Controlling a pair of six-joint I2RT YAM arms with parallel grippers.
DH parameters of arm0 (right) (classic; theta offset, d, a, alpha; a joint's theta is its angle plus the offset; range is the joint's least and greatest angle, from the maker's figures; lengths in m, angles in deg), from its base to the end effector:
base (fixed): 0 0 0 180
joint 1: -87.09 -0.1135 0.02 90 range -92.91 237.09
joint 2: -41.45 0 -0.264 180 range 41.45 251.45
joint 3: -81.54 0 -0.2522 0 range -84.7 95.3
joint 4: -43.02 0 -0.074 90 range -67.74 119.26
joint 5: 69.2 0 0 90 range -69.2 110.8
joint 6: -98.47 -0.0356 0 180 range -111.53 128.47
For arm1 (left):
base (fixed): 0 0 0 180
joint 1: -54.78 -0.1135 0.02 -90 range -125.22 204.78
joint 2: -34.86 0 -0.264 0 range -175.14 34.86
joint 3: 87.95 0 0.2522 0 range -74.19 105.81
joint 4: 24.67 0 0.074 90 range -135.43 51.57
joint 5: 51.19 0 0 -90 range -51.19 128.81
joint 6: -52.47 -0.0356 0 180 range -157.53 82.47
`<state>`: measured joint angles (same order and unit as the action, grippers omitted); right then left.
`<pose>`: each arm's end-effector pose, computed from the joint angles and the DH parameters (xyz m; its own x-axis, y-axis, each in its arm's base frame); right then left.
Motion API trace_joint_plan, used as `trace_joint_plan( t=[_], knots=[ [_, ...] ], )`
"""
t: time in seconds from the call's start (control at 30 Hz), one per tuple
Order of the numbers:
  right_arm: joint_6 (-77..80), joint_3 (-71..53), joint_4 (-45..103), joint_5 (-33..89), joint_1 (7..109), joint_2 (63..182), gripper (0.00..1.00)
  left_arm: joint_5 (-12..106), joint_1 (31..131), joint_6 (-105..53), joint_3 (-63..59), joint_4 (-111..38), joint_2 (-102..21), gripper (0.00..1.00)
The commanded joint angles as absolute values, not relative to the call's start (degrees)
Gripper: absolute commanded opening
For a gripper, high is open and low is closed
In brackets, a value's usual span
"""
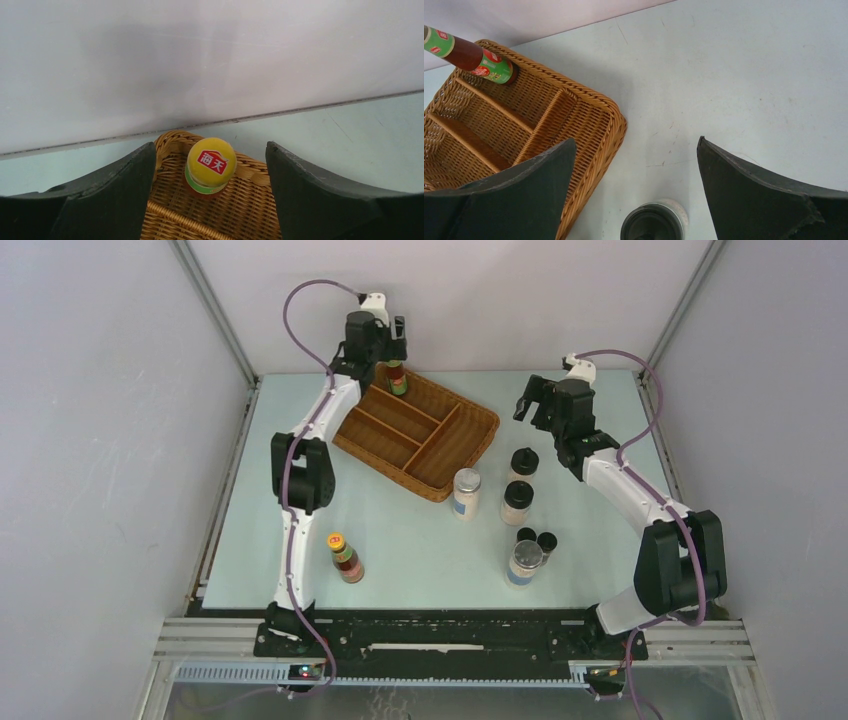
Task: Organize the condiment bottles
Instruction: Place the bottle in the storage box.
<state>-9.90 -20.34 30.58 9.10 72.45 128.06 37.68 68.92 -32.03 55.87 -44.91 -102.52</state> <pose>0.3458 0.0829 0.3009 -0.3483 0.2280 -0.9093 0.0480 0.9730 0.2256 0.5542 -0.1389 0.2944 -0.2519 -0.0354 -0.9671 0.2025 0.9753 -0.0884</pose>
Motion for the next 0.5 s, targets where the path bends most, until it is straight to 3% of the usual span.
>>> trace_joint_plan(
  t=[0.0,0.47],
  knots=[
    [-10.65,-18.86,33.08,9.27,72.76,128.68,1.0,37.66,69.03,-32.35,59.84,-42.92,-102.06,0.85],
    [-9.1,-18.36,33.43,9.39,72.69,128.15,1.0,37.55,69.82,-31.54,58.53,-43.76,-97.28,0.9]
  ],
)
